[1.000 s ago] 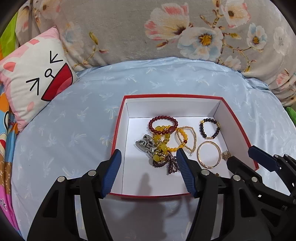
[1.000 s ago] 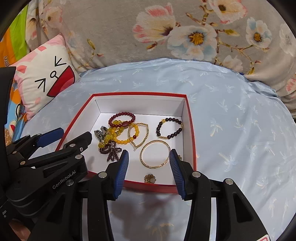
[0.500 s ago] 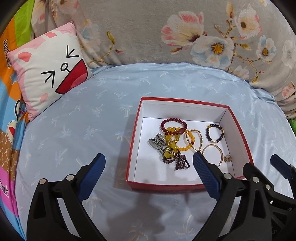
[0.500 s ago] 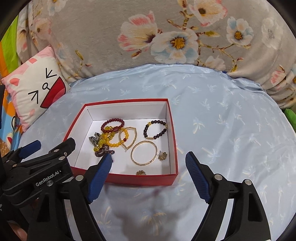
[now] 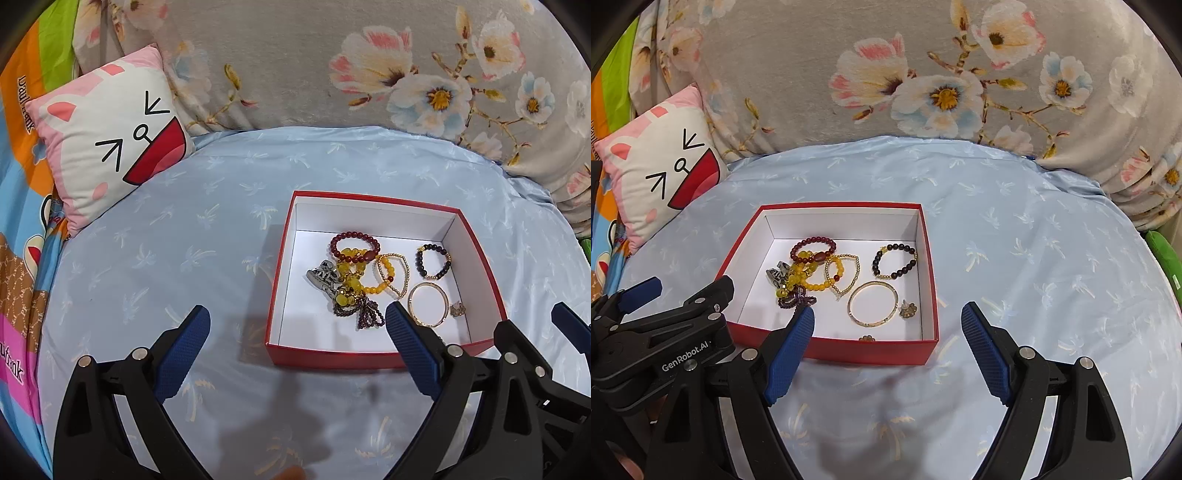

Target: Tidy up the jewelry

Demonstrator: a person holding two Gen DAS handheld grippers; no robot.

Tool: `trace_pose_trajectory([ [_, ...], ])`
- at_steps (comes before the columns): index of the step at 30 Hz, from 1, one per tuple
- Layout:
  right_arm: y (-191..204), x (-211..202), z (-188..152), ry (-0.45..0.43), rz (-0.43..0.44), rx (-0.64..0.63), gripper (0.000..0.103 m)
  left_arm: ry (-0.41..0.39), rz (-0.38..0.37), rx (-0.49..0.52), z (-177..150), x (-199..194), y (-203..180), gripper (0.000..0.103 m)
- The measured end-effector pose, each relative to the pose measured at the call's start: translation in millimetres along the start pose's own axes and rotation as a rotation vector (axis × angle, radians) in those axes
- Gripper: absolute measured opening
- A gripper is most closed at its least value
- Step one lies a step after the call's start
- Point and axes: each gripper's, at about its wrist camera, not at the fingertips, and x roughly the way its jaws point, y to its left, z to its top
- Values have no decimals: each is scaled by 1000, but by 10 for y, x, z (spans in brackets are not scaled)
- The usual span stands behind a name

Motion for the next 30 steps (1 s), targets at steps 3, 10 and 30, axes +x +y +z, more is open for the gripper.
trace_pose_trajectory([
  [3,-12,-9,-8,-2,-6,-3,79,-3,8,12,-7,-12,-18,91],
  [10,-26,-31,-31,-3,-8,2,79,-5,23,28,-9,-26,-33,91],
  [30,-68,-17,-48,2,-8,7,79,-15,43,39,-15,-52,-73,91],
])
